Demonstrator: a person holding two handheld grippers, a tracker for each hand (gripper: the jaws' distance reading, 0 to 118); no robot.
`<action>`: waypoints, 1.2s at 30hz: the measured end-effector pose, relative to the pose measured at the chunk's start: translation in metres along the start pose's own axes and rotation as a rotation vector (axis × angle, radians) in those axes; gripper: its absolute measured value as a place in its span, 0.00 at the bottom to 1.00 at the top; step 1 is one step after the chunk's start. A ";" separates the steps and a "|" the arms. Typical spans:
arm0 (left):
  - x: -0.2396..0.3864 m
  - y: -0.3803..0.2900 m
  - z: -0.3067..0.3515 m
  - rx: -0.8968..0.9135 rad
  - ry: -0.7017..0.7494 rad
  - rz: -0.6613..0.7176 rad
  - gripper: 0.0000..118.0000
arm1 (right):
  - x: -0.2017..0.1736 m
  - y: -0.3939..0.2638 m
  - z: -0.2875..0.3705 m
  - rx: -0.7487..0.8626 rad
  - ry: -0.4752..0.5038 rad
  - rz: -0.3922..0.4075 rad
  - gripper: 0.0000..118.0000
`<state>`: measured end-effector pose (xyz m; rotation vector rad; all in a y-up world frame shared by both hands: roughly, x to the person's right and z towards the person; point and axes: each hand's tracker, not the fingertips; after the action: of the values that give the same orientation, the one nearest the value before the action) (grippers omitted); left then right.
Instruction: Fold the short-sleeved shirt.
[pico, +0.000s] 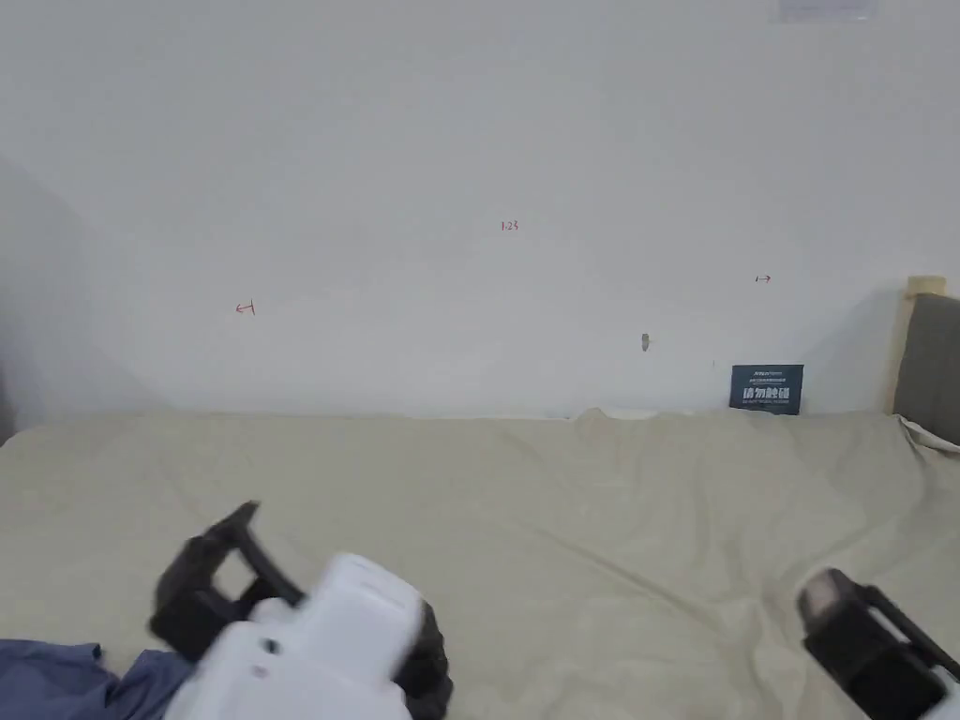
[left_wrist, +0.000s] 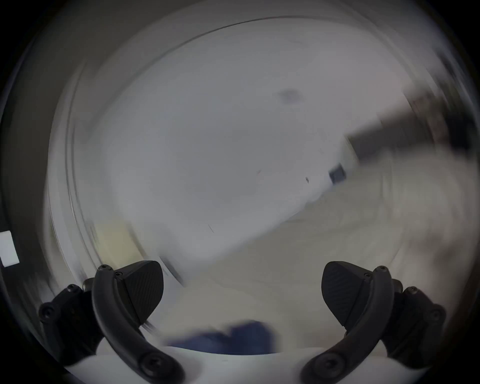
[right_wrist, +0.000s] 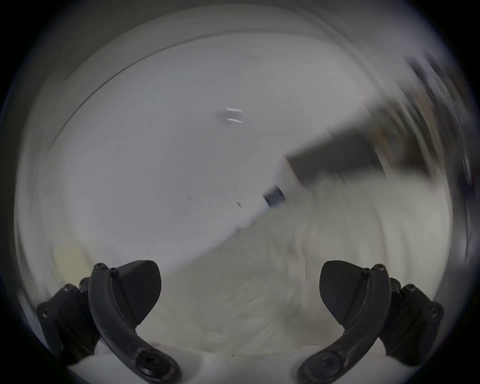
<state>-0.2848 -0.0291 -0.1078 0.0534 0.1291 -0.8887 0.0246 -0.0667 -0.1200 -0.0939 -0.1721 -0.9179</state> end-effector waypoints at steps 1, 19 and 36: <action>0.020 -0.001 0.004 0.076 0.063 -0.254 1.00 | 0.021 -0.002 -0.005 -0.055 -0.045 -0.236 1.00; -0.046 -0.043 -0.010 -0.176 -0.119 0.864 1.00 | -0.038 -0.002 0.018 0.024 0.167 0.712 1.00; -0.017 -0.051 0.011 -0.105 -0.059 0.767 1.00 | -0.039 -0.049 0.022 0.075 0.198 0.880 1.00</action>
<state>-0.3337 -0.0493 -0.0938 -0.0227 0.0889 -0.1166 -0.0396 -0.0625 -0.1054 -0.0026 0.0280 -0.0399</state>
